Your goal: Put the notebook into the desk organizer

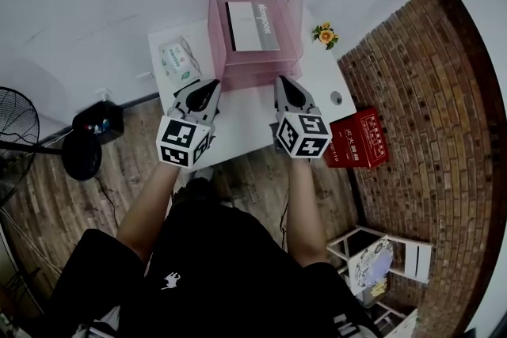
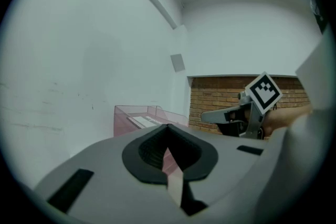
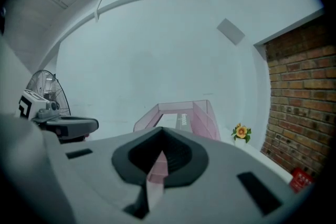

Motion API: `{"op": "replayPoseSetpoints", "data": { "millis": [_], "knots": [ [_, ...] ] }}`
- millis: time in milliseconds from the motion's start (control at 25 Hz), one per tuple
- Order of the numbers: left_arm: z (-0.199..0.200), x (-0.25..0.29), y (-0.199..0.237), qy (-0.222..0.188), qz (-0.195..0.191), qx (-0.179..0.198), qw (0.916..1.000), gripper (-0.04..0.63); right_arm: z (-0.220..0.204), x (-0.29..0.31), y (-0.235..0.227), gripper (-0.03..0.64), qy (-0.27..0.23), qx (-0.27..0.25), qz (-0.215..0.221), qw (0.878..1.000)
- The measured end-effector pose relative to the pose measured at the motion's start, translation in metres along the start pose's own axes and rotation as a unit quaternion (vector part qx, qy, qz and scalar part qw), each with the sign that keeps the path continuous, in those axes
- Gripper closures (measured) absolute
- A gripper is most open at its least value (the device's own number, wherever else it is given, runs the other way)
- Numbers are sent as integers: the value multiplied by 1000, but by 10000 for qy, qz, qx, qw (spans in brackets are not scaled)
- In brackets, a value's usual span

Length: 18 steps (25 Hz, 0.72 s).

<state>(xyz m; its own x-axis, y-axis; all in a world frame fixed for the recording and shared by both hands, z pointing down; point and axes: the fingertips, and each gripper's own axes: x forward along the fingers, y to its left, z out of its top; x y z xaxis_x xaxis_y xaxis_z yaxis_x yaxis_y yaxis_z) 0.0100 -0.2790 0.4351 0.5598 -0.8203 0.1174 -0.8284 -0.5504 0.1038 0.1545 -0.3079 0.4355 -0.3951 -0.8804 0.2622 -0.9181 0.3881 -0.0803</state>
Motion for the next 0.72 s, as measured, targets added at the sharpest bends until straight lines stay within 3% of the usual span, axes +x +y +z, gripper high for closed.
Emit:
{"op": "replayPoseSetpoints", "data": {
  "millis": [720],
  "knots": [
    [-3,-101,-108,-217,326,297,9988,594,-15,-155,17,615,-555,104,317,9979]
  ]
}}
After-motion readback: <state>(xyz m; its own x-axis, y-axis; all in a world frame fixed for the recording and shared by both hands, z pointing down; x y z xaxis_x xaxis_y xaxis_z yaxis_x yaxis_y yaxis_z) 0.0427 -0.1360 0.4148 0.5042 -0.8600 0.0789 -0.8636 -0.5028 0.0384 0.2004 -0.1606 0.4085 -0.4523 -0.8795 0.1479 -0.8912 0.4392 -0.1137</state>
